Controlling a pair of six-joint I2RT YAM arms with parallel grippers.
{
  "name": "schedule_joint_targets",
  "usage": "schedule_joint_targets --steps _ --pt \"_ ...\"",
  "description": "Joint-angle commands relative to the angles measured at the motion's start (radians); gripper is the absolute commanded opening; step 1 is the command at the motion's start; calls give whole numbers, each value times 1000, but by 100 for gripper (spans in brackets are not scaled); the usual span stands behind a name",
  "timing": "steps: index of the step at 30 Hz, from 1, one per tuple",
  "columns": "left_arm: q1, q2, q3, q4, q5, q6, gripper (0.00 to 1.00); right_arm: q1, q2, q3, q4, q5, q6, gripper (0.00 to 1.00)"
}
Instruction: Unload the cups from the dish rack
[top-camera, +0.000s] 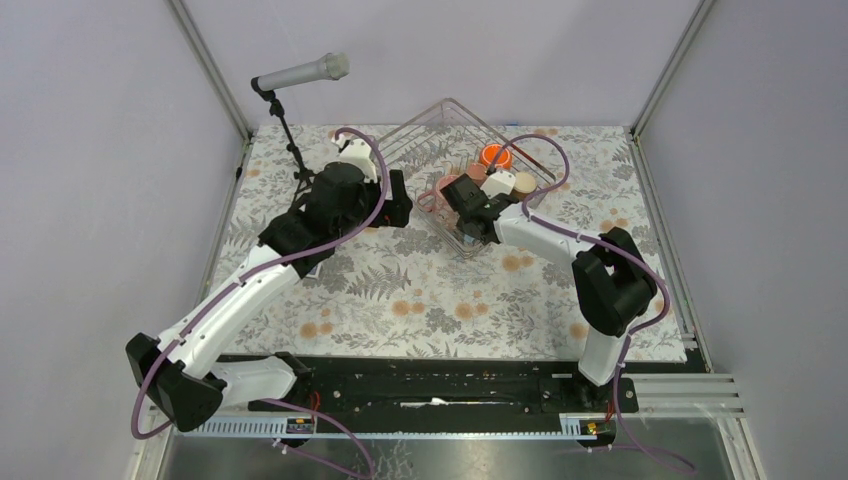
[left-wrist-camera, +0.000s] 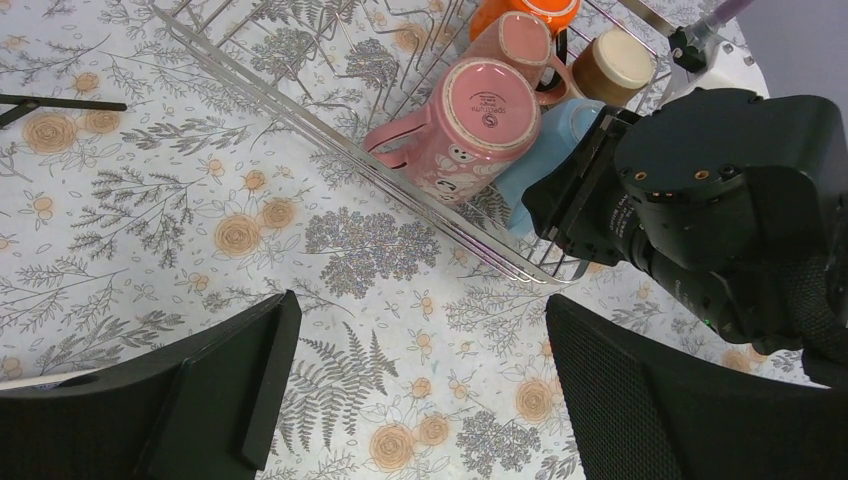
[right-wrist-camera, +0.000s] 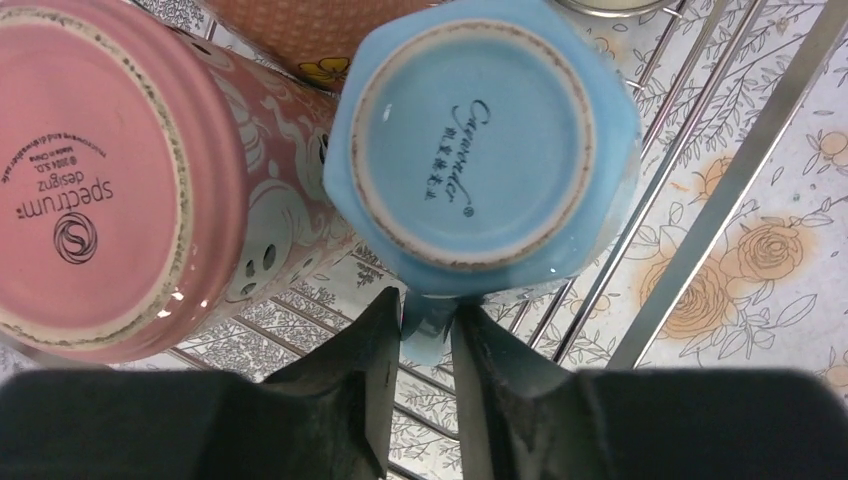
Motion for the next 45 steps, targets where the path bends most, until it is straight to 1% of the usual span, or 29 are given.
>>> schedule_joint_targets --steps 1,4,5,6,11,16,22,25,30,33,38,41,45 --pt "6 -27 -12 59 24 -11 99 12 12 -28 28 90 13 27" --pt "5 -21 -20 73 36 -27 99 13 -3 -28 30 124 -20 12" --pt "5 -20 -22 77 41 -32 99 12 -13 -29 33 134 -38 4" --pt "5 -19 -27 84 44 -37 99 13 -25 -29 34 144 -55 0" --pt "5 -11 -53 129 75 -59 99 14 -109 -24 43 180 -178 0" --pt "5 4 -68 171 108 -78 99 13 -199 -16 74 139 -304 0" --pt "5 18 -78 216 147 -121 99 13 -264 -13 108 90 -368 0" --pt "6 18 -89 232 149 -174 99 13 -282 0 108 75 -383 0" --pt "11 22 -140 292 184 -345 99 13 -319 8 125 37 -396 0" --pt "18 25 -190 366 252 -477 98 13 -351 -10 162 30 -398 0" --pt "38 47 -295 568 355 -705 97 13 -408 -67 240 17 -377 0" --pt "44 69 -344 693 387 -833 97 13 -442 -105 296 9 -353 0" --pt "53 117 -384 858 414 -982 97 12 -426 -109 331 -20 -320 0"
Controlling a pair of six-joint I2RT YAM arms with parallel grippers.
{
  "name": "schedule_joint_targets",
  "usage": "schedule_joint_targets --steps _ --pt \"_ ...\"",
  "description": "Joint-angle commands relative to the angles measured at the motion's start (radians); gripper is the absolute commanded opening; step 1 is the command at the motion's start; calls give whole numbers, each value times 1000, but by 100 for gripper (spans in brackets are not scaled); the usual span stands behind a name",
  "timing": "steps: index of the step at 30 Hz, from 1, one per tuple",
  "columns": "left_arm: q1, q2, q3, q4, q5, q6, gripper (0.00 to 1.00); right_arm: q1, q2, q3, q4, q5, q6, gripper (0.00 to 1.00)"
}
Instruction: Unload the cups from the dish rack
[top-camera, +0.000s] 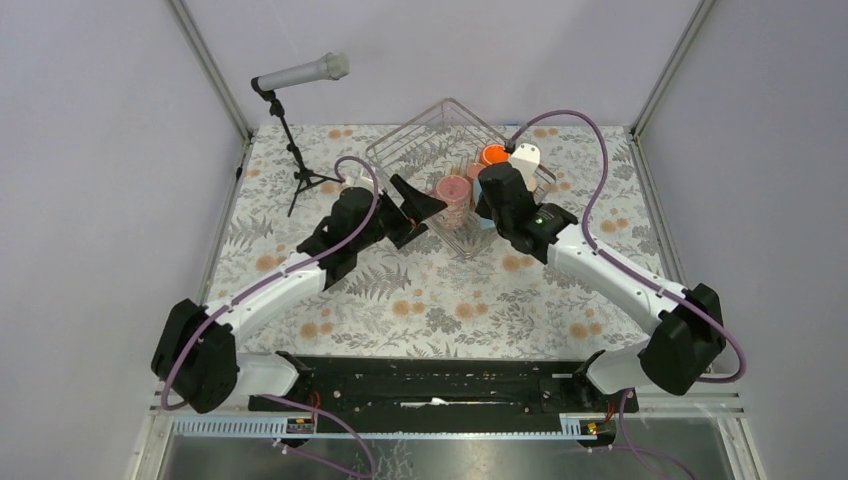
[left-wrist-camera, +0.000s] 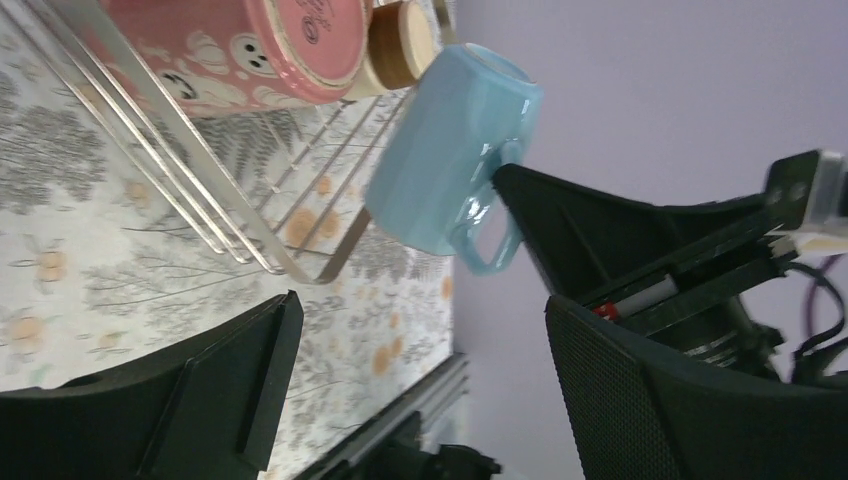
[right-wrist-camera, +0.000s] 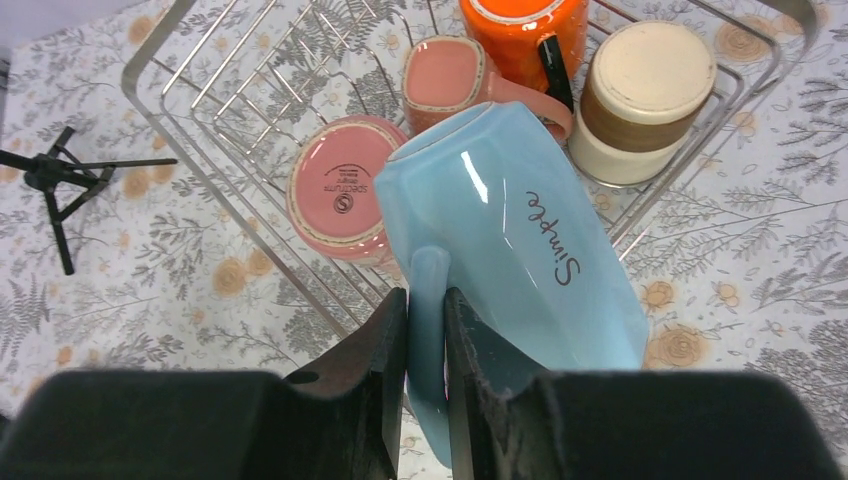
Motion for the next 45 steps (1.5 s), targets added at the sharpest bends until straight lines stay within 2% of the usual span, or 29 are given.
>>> schedule_joint_targets --steps 1,6,10,15,22,28,30,34,37,41,43,45 --pt "11 46 -29 299 74 -236 97 6 -14 24 159 -16 44 0" --pt "13 108 -31 386 107 -296 97 -32 53 74 158 -105 85 0" --pt "30 117 -36 395 111 -298 97 -102 84 77 180 -243 149 0" --pt "40 145 -47 443 135 -351 97 -132 94 96 205 -349 229 0" --pt "40 170 -41 487 136 -484 97 -152 53 65 295 -365 362 0" --pt "40 175 -81 583 142 -686 99 -163 28 21 434 -389 431 0" --pt "40 170 -74 584 147 -693 99 -165 28 22 442 -397 441 0" --pt "46 173 -21 504 161 -604 97 -175 26 2 443 -398 482 0" --pt "47 178 66 369 175 -427 92 -209 33 -19 446 -448 546 0" --pt "50 133 150 170 140 -216 92 -246 24 -44 454 -516 594 0" --pt "54 110 137 174 151 -164 90 -264 14 -59 472 -543 611 0" --pt "58 105 148 127 163 -49 88 -284 10 -68 480 -600 642 0"
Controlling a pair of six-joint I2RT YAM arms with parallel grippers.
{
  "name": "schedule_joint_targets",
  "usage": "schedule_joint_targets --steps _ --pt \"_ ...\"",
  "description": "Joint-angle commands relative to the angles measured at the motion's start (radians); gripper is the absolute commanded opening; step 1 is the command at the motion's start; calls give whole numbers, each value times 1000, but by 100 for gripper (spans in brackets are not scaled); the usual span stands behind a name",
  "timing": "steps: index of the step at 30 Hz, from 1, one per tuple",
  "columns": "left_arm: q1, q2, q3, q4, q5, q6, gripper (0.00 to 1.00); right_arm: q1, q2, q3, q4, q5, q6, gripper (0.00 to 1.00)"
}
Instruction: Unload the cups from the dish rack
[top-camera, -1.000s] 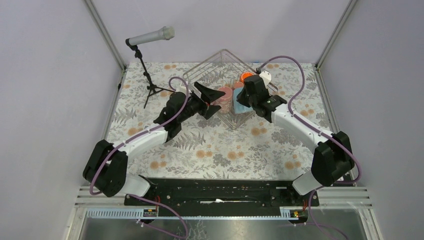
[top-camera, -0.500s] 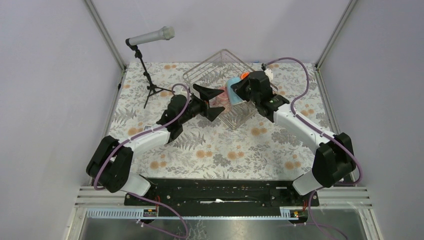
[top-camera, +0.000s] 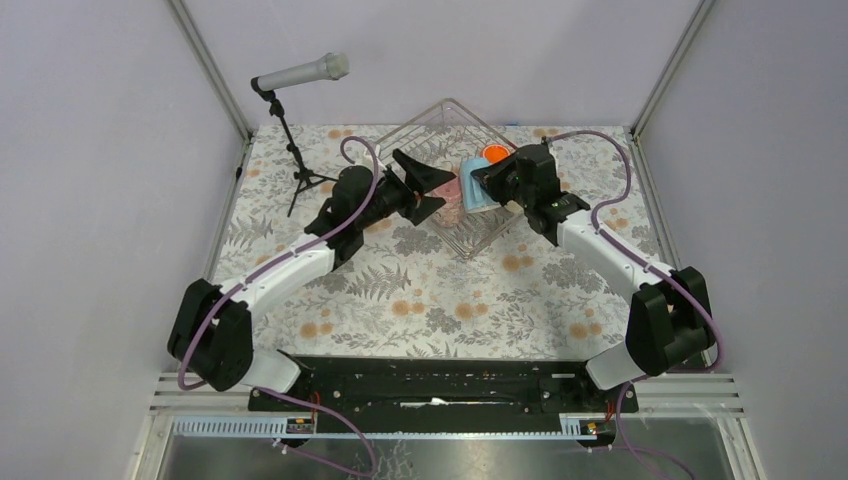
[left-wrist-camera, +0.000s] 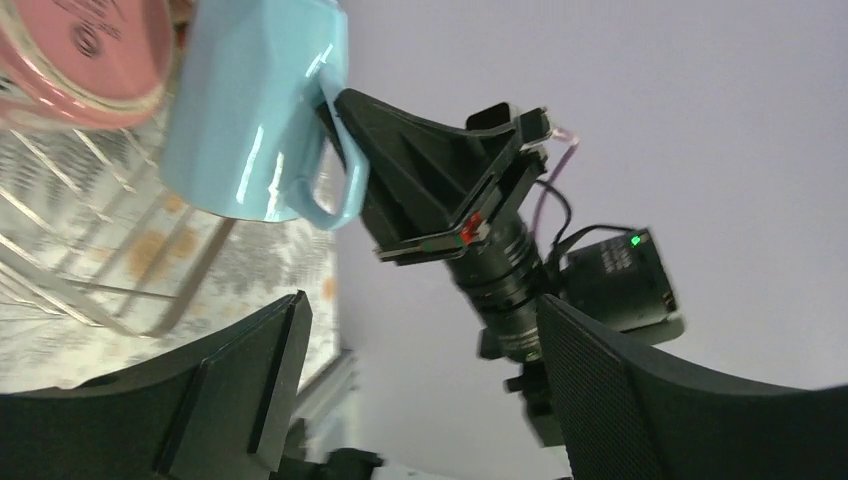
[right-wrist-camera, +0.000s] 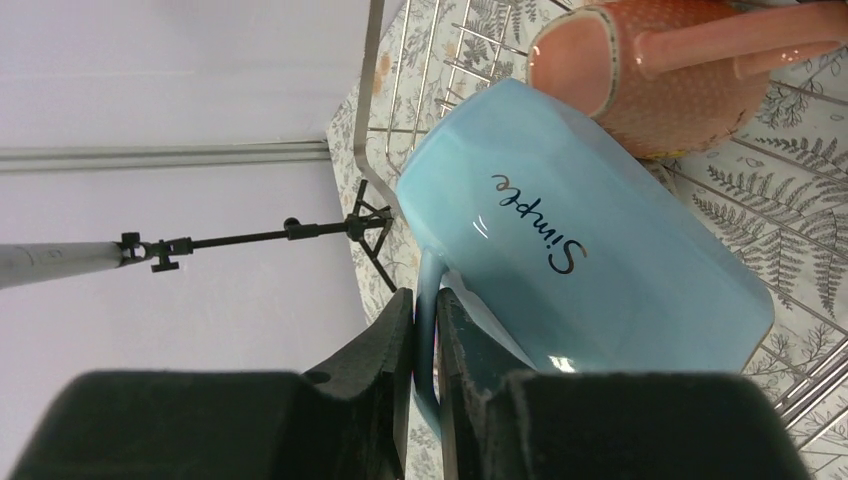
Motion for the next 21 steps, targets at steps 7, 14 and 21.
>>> schedule_joint_targets --steps 7,14,21 --pt "-95 -79 67 -189 -204 861 84 -51 -59 96 12 -151 137 0" --pt "-331 -36 16 31 -711 1408 80 -50 -19 206 -179 -142 153 0" --pt "-434 37 -167 544 -878 1851 77 -51 6 302 -329 -124 150 0"
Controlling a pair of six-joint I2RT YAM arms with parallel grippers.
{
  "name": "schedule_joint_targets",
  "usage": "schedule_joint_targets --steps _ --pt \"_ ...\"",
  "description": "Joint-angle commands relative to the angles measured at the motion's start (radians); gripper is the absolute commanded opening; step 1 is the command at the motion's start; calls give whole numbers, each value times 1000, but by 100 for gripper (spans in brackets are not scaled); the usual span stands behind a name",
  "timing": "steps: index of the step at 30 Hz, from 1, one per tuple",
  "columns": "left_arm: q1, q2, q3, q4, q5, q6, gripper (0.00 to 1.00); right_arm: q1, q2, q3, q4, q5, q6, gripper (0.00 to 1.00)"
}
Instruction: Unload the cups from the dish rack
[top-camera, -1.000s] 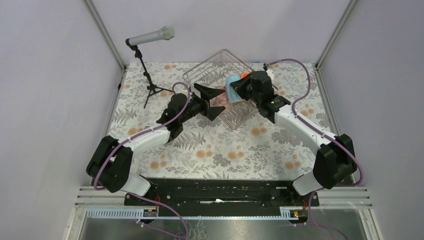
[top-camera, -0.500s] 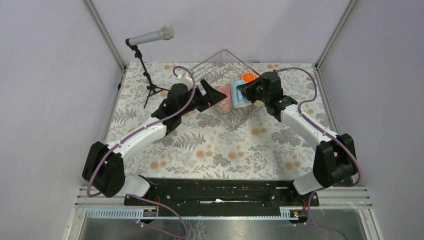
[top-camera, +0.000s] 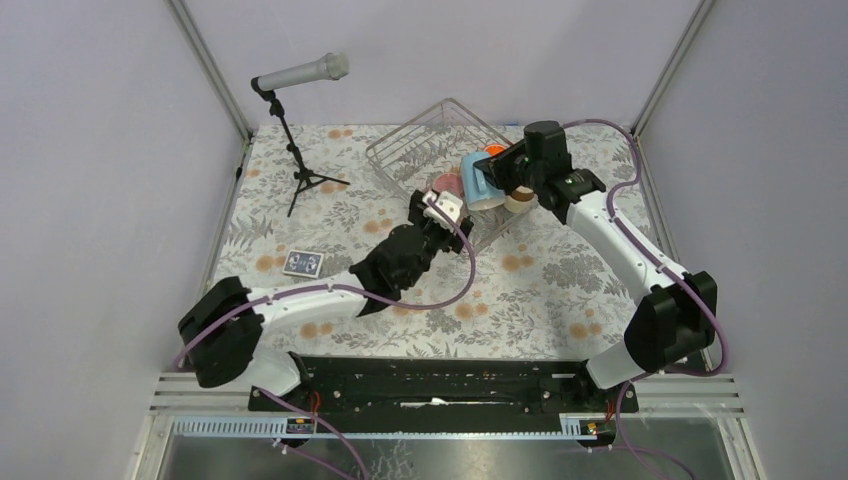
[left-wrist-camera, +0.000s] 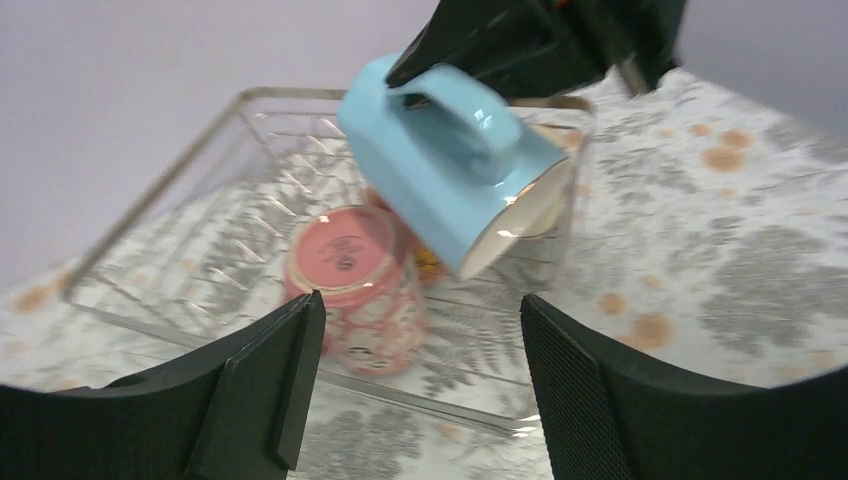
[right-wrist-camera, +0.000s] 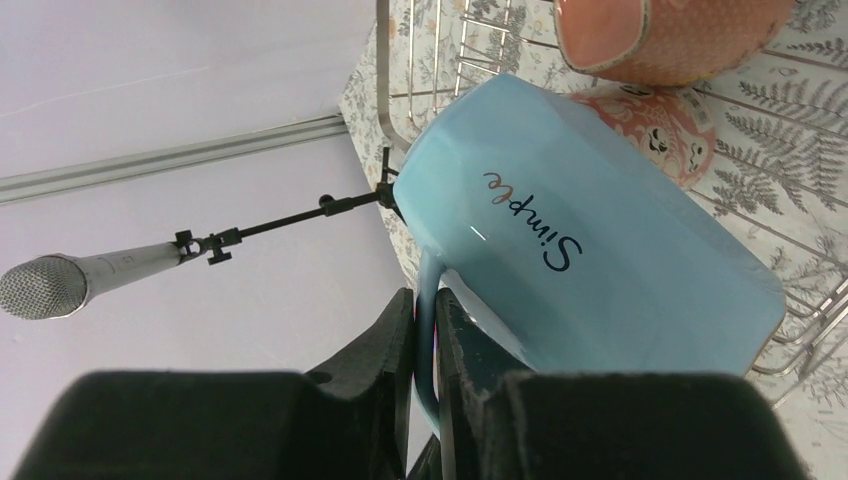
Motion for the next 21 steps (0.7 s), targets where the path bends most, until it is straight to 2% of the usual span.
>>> schedule_joint_targets --steps 1,5,9,13,21 --pt "-41 59 -95 469 -171 420 76 0 -4 105 -51 3 23 0" --pt "-106 168 -158 803 -193 630 80 0 1 129 -86 9 23 0" --pt "-153 282 -158 971 -214 747 82 0 3 151 -108 14 21 0" --pt "-184 374 -119 1068 -257 826 83 -1 5 172 -124 12 17 0" --pt "-184 526 66 1096 -416 854 83 0 -9 169 -152 19 14 0"
